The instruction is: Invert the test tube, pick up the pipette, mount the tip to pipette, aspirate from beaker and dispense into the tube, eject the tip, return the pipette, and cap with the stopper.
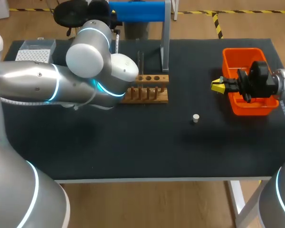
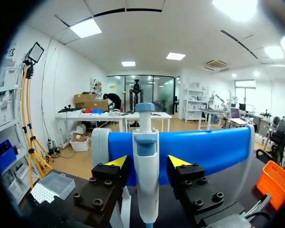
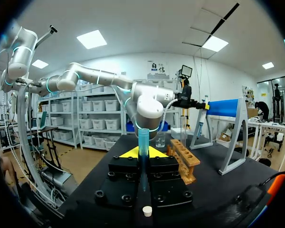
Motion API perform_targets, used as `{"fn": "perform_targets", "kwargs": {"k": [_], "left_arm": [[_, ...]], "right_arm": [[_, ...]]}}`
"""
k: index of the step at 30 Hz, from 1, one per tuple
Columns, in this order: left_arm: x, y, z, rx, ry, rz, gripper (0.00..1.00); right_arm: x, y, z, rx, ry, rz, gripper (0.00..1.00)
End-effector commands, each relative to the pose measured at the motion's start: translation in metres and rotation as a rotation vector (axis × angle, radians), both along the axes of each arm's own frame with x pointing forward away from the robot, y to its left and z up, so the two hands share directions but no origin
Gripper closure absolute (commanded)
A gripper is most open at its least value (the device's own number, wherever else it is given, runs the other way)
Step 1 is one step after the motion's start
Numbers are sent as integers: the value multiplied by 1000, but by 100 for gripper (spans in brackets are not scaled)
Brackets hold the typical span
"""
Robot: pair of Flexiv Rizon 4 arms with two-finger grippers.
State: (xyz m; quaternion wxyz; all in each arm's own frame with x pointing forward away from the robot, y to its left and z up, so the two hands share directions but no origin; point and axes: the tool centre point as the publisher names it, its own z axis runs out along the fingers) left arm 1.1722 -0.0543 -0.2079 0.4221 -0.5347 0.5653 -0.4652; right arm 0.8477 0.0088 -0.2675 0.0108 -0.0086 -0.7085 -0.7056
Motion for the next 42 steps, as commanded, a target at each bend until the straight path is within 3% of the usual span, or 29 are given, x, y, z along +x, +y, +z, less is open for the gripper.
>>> {"fn": "perform_targets", "kwargs": {"k": [1,14,16,18,27,42], "left_arm": [[5,-3,-5,-2,-7,3,51],[8,-4,-7,-2,-4,3,54],[8,-4,-7,-2,-3,3,68],[8,-4,-8,-3,-2,4,100],[6,-1,-5,-2,-4,6,100],[2,4,35,41,-67,11,100]], "right_arm": [[0,0,0,-2,0,2,100],[0,0,0,-2,0,2,100],[0,0,0,-2,0,2,100],[0,0,0,-2,0,2,100],[0,0,0,-2,0,2,100],[0,0,0,-2,0,2,100]]}}
